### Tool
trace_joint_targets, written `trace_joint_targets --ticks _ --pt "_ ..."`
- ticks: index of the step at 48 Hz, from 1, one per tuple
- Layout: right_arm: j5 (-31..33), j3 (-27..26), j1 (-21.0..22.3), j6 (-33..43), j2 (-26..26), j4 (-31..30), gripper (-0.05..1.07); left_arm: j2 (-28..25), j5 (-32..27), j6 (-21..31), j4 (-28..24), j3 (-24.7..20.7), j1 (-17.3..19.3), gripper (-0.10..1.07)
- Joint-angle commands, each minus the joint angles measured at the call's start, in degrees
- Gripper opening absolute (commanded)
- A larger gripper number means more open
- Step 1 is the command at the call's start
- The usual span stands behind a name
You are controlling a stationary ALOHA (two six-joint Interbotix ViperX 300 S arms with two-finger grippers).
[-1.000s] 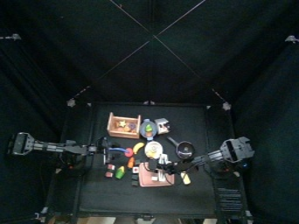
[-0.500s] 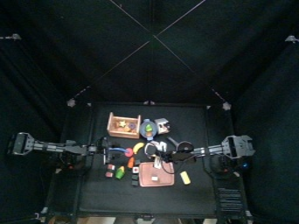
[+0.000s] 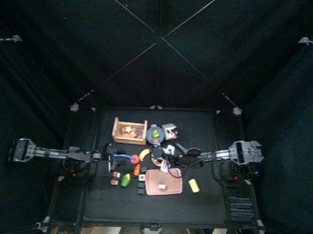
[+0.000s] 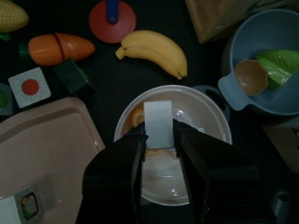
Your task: Place sushi piece in pot
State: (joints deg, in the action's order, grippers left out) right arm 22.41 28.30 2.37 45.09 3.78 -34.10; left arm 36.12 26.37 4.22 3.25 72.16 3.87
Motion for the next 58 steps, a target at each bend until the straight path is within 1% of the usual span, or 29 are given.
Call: trace_joint_targets --ticks 1,9,13,15,49,58 --pt "-1.76 -0.26 0.18 0.00 -1.14 0.53 0.65 -0.09 0.26 0.00 0.00 -0.62 0.00 0.84" --pt "-2.02 0.09 0.18 0.00 -1.14 0.88 0.81 -0.09 0.26 0.00 0.00 -0.62 0.00 0.84" --pt "-2.11 0.00 0.18 0.00 -1.05 0.88 0.87 -0.09 0.26 0.00 0.00 -0.62 0.00 0.84" --pt "-2.02 0.00 0.18 0.00 -1.14 0.79 0.89 -0.09 0.26 0.00 0.00 -0.62 0.00 0.84" --pt "0.44 -0.18 -0.35 -0.18 -1.05 0.62 0.89 -0.09 0.26 0.00 0.00 -0.62 0.00 0.84" --pt "0.44 -1.05 -1.41 0.00 -3.25 1.41 0.89 -0.09 0.26 0.00 0.00 -0.62 -0.18 0.84"
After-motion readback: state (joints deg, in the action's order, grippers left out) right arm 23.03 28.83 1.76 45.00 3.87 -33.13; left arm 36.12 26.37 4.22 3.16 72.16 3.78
